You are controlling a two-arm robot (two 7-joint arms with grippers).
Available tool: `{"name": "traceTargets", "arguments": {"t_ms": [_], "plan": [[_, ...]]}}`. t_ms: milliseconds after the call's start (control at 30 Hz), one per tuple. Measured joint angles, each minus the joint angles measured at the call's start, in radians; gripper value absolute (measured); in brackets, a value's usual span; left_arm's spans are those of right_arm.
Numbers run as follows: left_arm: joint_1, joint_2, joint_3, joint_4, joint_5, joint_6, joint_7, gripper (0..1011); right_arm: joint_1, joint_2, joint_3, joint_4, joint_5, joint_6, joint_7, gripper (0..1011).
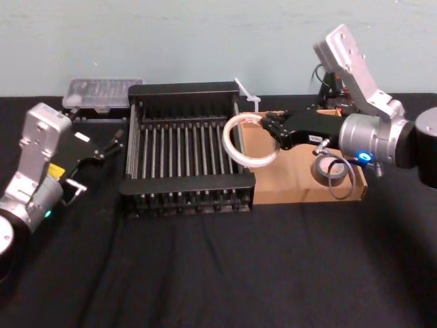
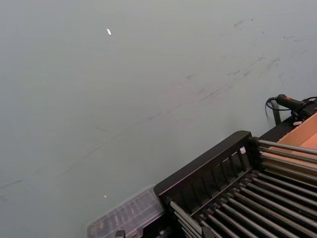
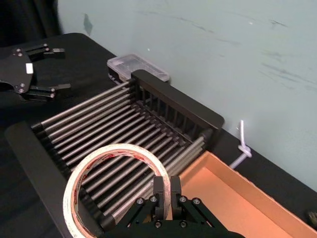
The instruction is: Pick up the white tape and place it into the black box , Pick up the silver tape and place it into the brown box.
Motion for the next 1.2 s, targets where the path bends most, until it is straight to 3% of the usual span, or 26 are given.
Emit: {"name": "traceTargets", "arguments": {"t_ms": [733,1200], "plan": [[0.000,0.000,0.000,0.000,0.000,0.000,0.000,1001,0.092,-0.105,-0.062,0.131,-0.052,-0.034,0.029,86],[0.000,0.000,0.000,0.000,0.000,0.000,0.000,1002,0.095,-0.108,-0.062,0.137,-0.056,-0.038,0.028,86]]}}
